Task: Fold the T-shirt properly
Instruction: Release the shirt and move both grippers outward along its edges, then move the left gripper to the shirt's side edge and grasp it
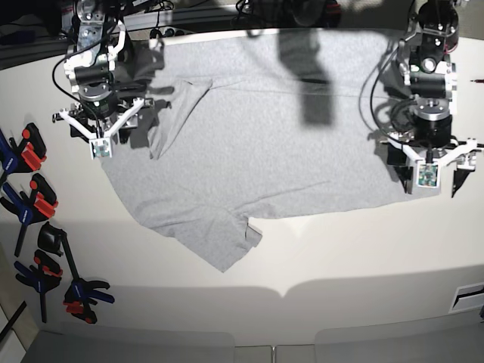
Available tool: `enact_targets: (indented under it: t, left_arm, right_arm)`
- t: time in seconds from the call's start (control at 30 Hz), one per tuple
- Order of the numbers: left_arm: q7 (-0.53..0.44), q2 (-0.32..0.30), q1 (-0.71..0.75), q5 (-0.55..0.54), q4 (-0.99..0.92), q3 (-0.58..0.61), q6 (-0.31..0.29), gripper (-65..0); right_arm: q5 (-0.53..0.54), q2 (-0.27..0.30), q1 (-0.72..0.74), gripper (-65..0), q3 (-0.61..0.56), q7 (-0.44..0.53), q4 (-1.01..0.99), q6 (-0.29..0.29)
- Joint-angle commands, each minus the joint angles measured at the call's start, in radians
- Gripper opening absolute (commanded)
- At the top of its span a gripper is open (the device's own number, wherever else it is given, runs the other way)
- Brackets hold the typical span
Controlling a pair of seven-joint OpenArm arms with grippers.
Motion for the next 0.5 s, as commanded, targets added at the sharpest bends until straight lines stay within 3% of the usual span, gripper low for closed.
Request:
enact_targets:
  t: [0.0,0.07,0.2,0.33,0.47]
  left_arm:
    - [-0.048,-0.009,-0.013,0.016,0.005,-0.006,0.021,-20.4]
    - [-0.042,-0.009,-0.048,-0.014,-0.034,-0.006,-0.011,-20.4]
    - [0.011,-0.001,-0.155,-0.204,-0.161,-0.006,-0.024,-20.4]
    - [-0.022,0.011,-0.246,-0.309,-0.335,-0.006,-0.142,-20.4]
    - [-0.014,0.009,-0.399,-0.359,-0.585,-0.006,-0.179,-20.4]
  right_arm:
    - [-0.008,0.011,0.008,-34.0,0.006,0.016,0.02,0.002]
    - [-0.008,0.011,0.008,-34.0,0.006,0.004,0.02,0.002]
    - [-0.008,0.011,0.008,-34.0,0.005,-0.005,0.02,0.002]
    - [-0.008,0.011,0.008,-34.0,0.005,-0.005,0.02,0.003]
    - [-0.008,0.011,0.008,-34.0,0.005,-0.005,0.02,0.003]
